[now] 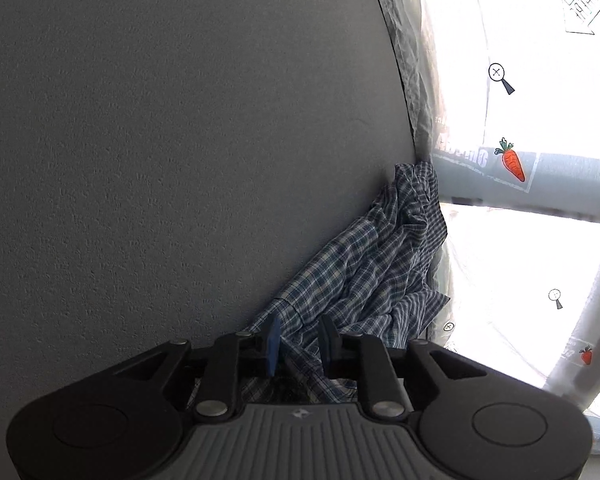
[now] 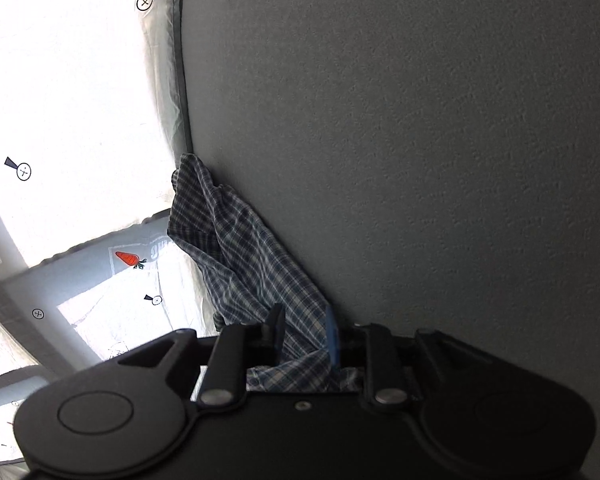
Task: Fold clothes
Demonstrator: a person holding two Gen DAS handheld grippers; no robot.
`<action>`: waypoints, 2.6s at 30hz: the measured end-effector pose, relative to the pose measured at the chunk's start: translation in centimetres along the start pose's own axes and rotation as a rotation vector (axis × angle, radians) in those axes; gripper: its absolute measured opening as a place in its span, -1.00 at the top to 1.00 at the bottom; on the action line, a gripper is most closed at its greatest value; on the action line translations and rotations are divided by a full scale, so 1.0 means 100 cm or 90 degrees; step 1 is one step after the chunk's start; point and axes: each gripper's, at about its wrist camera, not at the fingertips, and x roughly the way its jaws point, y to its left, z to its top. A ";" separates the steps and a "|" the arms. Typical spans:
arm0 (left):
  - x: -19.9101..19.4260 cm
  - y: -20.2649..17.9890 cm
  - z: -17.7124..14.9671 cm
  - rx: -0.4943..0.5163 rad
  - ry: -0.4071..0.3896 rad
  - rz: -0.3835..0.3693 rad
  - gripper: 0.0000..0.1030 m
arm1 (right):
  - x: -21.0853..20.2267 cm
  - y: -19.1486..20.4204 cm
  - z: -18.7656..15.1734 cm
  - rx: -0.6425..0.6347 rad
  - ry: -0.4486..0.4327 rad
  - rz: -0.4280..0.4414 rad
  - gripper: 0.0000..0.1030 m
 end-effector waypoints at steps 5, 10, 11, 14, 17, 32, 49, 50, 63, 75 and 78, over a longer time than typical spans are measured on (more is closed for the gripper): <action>-0.026 -0.019 -0.005 0.095 -0.049 0.023 0.35 | -0.026 0.011 -0.018 -0.071 -0.004 0.012 0.52; -0.037 -0.030 -0.039 0.226 -0.011 0.067 0.21 | -0.055 0.009 -0.047 -0.153 0.003 -0.020 0.39; -0.037 -0.029 -0.046 0.242 0.000 0.074 0.16 | -0.060 0.006 -0.053 -0.169 0.006 -0.032 0.35; -0.035 -0.025 -0.068 0.278 0.039 0.084 0.13 | -0.066 -0.002 -0.068 -0.204 0.019 -0.074 0.32; -0.030 -0.016 -0.079 0.280 0.078 0.077 0.12 | -0.065 -0.009 -0.079 -0.224 0.039 -0.095 0.32; -0.025 -0.018 -0.094 0.313 0.110 0.080 0.08 | -0.018 0.006 -0.091 -0.283 0.107 -0.085 0.96; -0.031 -0.019 -0.092 0.305 0.095 0.053 0.08 | -0.036 0.027 -0.076 -0.214 -0.008 0.072 0.77; -0.031 -0.018 -0.093 0.305 0.097 0.052 0.08 | -0.041 0.025 -0.075 -0.241 -0.011 0.041 0.81; 0.014 -0.049 -0.092 0.288 0.139 -0.076 0.12 | -0.031 -0.016 -0.088 -0.263 0.062 -0.043 0.82; 0.007 -0.076 -0.077 0.333 0.066 -0.072 0.07 | -0.032 -0.030 -0.076 -0.177 0.044 -0.049 0.82; -0.006 -0.062 -0.082 0.356 0.072 -0.035 0.07 | -0.027 -0.026 -0.079 -0.186 0.063 -0.045 0.82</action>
